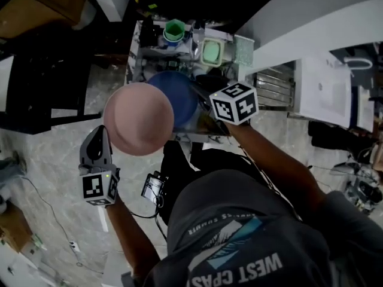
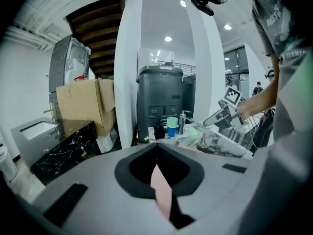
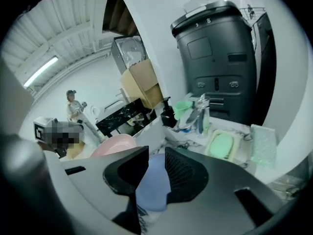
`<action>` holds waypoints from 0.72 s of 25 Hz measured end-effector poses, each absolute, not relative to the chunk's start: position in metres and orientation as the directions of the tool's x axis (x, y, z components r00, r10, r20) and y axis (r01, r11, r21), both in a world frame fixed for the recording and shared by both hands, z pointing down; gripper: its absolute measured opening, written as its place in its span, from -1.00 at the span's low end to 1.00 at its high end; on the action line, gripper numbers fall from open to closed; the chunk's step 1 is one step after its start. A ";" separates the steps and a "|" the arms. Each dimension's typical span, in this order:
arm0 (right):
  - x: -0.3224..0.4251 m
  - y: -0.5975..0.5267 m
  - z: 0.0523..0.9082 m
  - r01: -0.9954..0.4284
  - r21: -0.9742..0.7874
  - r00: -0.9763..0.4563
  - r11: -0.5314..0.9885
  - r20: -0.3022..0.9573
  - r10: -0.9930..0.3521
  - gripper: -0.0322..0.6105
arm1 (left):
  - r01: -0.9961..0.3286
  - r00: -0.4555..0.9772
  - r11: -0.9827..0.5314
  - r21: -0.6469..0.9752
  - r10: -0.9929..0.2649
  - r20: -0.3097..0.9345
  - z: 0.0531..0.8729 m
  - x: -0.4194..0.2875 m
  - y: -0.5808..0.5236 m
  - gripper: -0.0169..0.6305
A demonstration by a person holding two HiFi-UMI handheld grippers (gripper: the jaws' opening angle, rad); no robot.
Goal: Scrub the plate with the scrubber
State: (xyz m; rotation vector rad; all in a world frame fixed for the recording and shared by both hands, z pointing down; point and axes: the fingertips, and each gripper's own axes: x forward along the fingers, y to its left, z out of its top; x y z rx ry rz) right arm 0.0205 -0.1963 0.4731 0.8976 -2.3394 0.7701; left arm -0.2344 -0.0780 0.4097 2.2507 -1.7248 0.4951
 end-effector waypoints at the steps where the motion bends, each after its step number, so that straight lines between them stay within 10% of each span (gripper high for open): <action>1: 0.036 -0.203 0.469 -0.737 -0.291 -0.628 0.610 0.629 -0.459 -0.51 | -0.964 0.238 -0.265 -0.005 -0.876 0.420 0.406 -0.231 -0.080 -0.94; 18: 0.271 -0.303 0.510 -0.958 -0.217 -0.287 0.190 0.669 -0.686 -0.45 | -0.957 0.232 -0.285 -0.046 -0.855 0.463 0.404 -0.211 -0.091 -0.94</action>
